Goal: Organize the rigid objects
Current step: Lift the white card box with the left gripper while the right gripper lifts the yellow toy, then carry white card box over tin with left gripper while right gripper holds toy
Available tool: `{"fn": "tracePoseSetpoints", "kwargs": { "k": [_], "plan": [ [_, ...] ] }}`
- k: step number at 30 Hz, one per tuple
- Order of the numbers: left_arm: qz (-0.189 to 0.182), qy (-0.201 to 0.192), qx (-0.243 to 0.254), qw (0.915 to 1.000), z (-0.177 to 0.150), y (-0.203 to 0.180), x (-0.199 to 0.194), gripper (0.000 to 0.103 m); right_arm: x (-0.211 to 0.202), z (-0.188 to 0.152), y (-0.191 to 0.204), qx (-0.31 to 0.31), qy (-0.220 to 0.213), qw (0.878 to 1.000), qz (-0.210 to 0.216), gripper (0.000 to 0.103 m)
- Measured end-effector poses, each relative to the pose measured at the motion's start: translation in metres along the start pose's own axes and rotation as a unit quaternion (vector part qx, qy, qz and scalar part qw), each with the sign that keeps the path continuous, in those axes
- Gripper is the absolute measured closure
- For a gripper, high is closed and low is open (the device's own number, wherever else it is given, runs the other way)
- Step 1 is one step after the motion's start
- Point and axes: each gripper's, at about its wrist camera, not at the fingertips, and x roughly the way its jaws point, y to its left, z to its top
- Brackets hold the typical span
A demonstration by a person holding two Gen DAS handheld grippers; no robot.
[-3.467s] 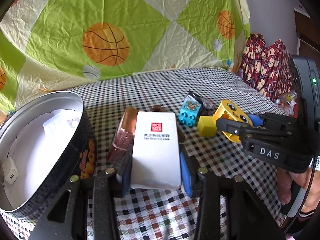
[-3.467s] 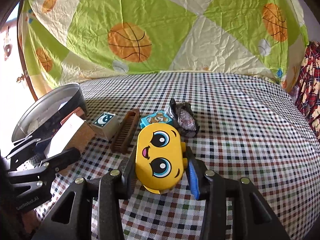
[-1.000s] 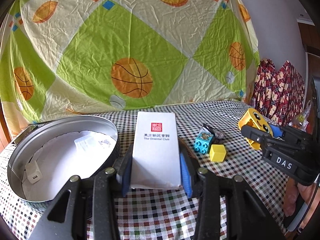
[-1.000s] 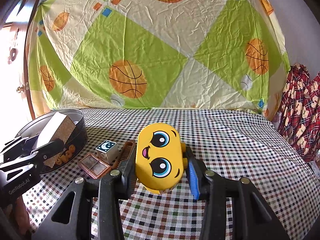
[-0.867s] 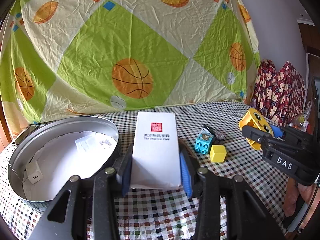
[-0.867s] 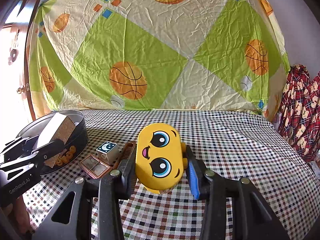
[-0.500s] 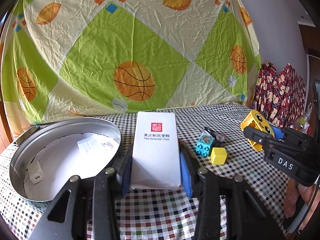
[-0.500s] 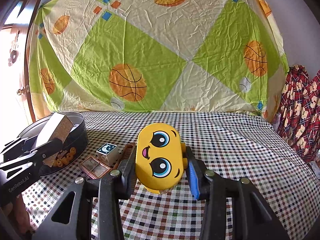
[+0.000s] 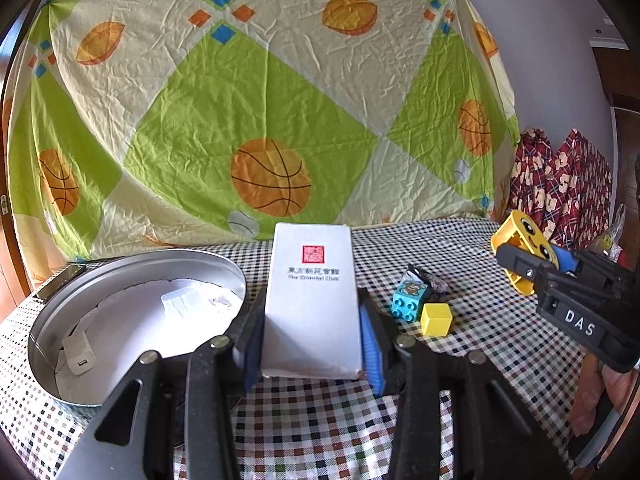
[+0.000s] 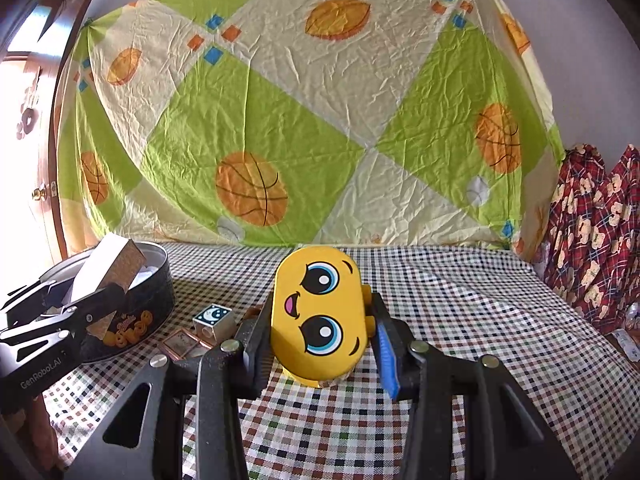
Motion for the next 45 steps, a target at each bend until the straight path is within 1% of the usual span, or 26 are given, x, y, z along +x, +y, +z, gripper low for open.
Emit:
{"fn": "tracePoseSetpoints", "kwargs": {
  "k": [7, 14, 17, 26, 35, 45],
  "plan": [
    [0.003, -0.012, 0.004, 0.9999, 0.000, -0.002, -0.005, 0.063, -0.001, 0.001, 0.003, 0.002, -0.005, 1.000, 0.003, 0.058],
    [0.005, -0.016, -0.002, 0.9999, 0.000, 0.001, -0.008, 0.063, 0.002, 0.001, 0.014, -0.003, -0.001, 1.000, 0.019, 0.058],
    [0.012, -0.024, 0.003, 0.9996, 0.000, 0.002, -0.011, 0.063, 0.004, 0.001, 0.022, -0.009, 0.002, 1.000, 0.027, 0.058],
    [0.026, -0.014, -0.016, 0.9995, 0.000, 0.026, -0.010, 0.063, 0.011, 0.001, 0.046, -0.021, 0.006, 0.999, 0.046, 0.058],
    [0.039, -0.011, -0.021, 0.9990, -0.003, 0.042, -0.011, 0.063, 0.019, 0.000, 0.069, -0.036, 0.010, 0.997, 0.064, 0.058],
    [0.064, -0.007, -0.030, 0.9975, -0.004, 0.064, -0.013, 0.063, 0.030, 0.001, 0.096, -0.054, 0.017, 0.995, 0.083, 0.058]
  ]
}}
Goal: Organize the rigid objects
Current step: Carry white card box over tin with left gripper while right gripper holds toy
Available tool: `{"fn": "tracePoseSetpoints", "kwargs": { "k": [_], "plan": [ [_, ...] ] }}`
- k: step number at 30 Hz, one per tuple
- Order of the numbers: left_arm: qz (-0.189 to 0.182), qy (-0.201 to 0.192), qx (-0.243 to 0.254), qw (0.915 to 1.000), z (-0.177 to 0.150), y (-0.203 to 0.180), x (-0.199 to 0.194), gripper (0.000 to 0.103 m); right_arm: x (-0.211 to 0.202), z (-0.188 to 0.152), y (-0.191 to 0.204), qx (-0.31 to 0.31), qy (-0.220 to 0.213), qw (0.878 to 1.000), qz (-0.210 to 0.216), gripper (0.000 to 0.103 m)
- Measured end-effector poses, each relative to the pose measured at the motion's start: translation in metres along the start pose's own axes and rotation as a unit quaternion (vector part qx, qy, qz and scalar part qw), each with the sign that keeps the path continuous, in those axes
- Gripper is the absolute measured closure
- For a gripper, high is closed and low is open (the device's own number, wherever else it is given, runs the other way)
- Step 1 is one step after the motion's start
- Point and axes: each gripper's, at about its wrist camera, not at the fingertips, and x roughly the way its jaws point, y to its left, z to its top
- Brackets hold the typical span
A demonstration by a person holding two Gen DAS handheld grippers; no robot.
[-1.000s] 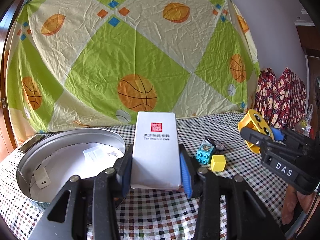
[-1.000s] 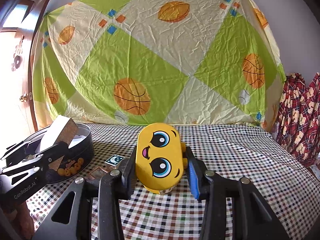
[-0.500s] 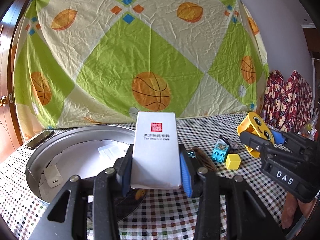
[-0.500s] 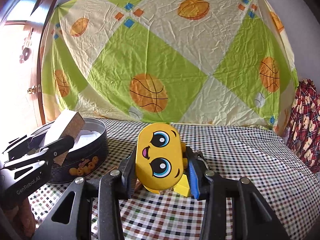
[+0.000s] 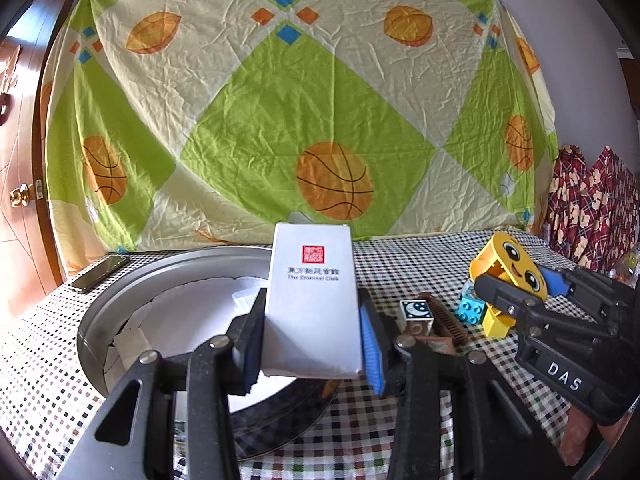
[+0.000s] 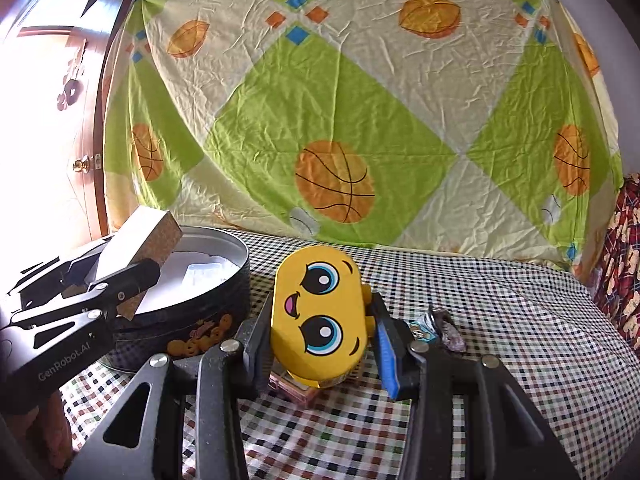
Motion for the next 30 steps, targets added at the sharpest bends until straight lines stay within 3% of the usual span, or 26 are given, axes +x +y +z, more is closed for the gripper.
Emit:
{"fn": "tracePoseSetpoints", "kwargs": {
  "k": [30],
  "plan": [
    [0.058, -0.010, -0.018, 0.9981, -0.003, 0.050, -0.009, 0.063, 0.027, 0.010, 0.064, -0.025, 0.008, 0.998, 0.054, 0.058]
  ]
}}
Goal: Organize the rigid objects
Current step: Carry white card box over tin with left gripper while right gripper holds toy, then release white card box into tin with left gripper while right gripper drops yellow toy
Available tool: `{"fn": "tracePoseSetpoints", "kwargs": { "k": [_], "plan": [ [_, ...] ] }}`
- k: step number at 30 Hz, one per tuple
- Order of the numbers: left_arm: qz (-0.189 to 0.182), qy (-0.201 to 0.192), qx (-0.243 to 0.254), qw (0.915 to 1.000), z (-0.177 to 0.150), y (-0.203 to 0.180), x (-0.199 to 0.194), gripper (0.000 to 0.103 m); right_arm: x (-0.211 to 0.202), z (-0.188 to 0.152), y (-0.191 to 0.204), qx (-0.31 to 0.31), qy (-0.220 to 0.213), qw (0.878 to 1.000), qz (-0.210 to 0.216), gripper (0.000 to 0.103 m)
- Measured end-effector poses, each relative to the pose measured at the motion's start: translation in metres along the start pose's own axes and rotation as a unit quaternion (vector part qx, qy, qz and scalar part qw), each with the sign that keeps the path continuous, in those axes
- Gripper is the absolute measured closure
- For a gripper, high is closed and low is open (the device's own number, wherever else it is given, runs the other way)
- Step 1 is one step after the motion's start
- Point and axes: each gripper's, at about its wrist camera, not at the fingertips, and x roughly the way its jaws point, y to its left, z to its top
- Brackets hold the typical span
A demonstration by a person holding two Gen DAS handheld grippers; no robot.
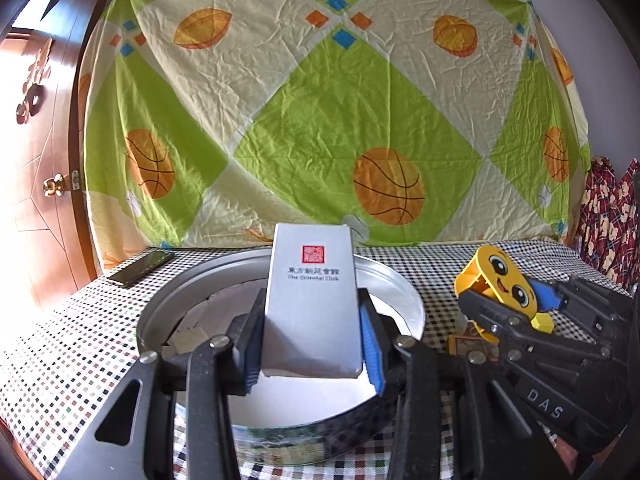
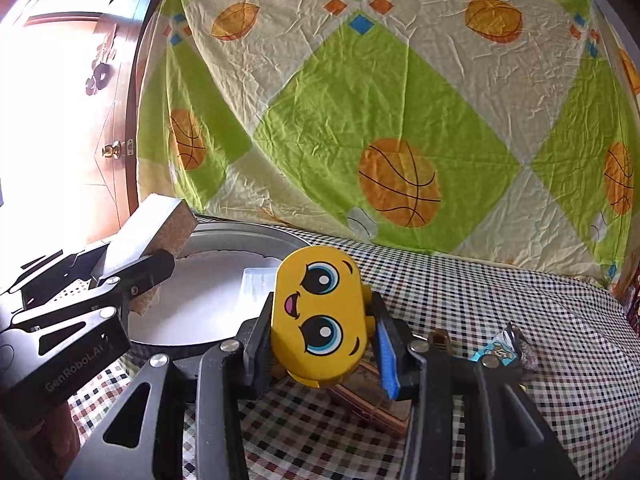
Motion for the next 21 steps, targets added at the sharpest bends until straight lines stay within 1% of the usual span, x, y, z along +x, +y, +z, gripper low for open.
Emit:
{"fn": "tracePoseSetpoints", "kwargs": {
  "k": [21],
  "plan": [
    [0.018, 0.004, -0.020, 0.9996, 0.000, 0.032, 0.001, 0.063, 0.012, 0.005, 0.032, -0.023, 0.003, 0.999, 0.027, 0.058]
  ]
}}
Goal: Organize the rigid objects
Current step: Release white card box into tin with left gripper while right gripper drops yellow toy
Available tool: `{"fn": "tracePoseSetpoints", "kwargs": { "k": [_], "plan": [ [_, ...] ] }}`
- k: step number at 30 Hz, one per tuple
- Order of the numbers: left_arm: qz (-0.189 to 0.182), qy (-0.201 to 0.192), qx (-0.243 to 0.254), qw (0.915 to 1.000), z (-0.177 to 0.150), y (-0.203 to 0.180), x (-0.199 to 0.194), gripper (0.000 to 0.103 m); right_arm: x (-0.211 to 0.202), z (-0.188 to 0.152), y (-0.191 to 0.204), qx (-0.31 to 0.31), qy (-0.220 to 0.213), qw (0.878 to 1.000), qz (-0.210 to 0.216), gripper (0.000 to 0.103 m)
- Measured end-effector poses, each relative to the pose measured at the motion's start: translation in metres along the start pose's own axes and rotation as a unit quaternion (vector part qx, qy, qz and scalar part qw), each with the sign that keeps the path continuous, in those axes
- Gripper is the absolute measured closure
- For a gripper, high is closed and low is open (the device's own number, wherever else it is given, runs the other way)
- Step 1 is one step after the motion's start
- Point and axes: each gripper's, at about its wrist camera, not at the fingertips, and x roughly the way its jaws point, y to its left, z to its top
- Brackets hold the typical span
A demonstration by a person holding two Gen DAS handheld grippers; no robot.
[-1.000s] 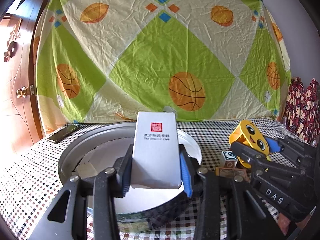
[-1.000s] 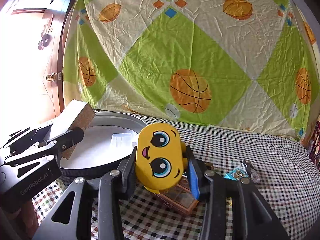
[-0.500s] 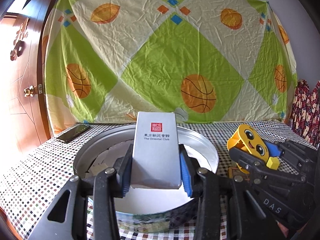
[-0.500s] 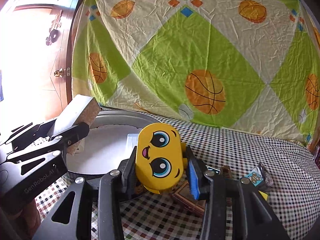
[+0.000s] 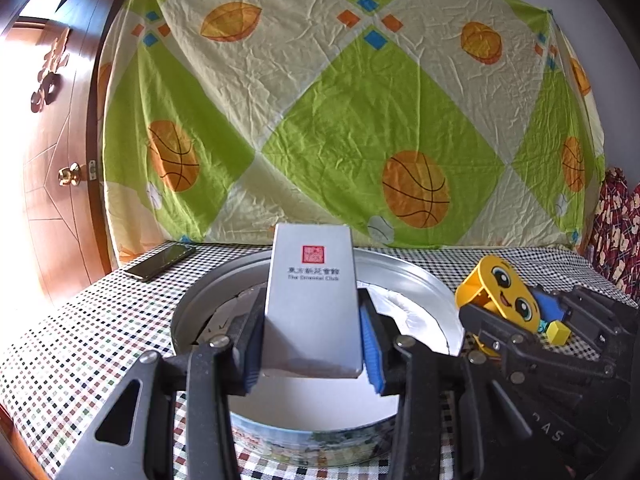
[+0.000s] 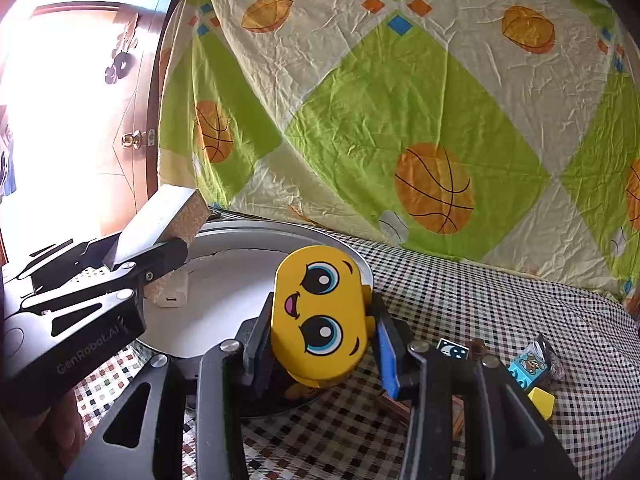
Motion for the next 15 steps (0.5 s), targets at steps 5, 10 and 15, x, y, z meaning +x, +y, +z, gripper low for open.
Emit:
{"fn": "tracePoseSetpoints", "kwargs": {
  "k": [5, 10, 15],
  "plan": [
    [0.004, -0.002, 0.000, 1.0000, 0.001, 0.005, -0.001, 0.063, 0.001, 0.001, 0.006, -0.004, -0.002, 1.000, 0.007, 0.058],
    [0.012, -0.001, -0.003, 0.9999, 0.001, 0.012, 0.000, 0.063, 0.004, 0.003, 0.012, -0.008, -0.001, 1.000, 0.014, 0.058],
    [0.019, 0.002, -0.006, 0.9998, 0.002, 0.019, 0.002, 0.063, 0.007, 0.004, 0.018, -0.014, 0.000, 1.000, 0.020, 0.058]
  ]
}}
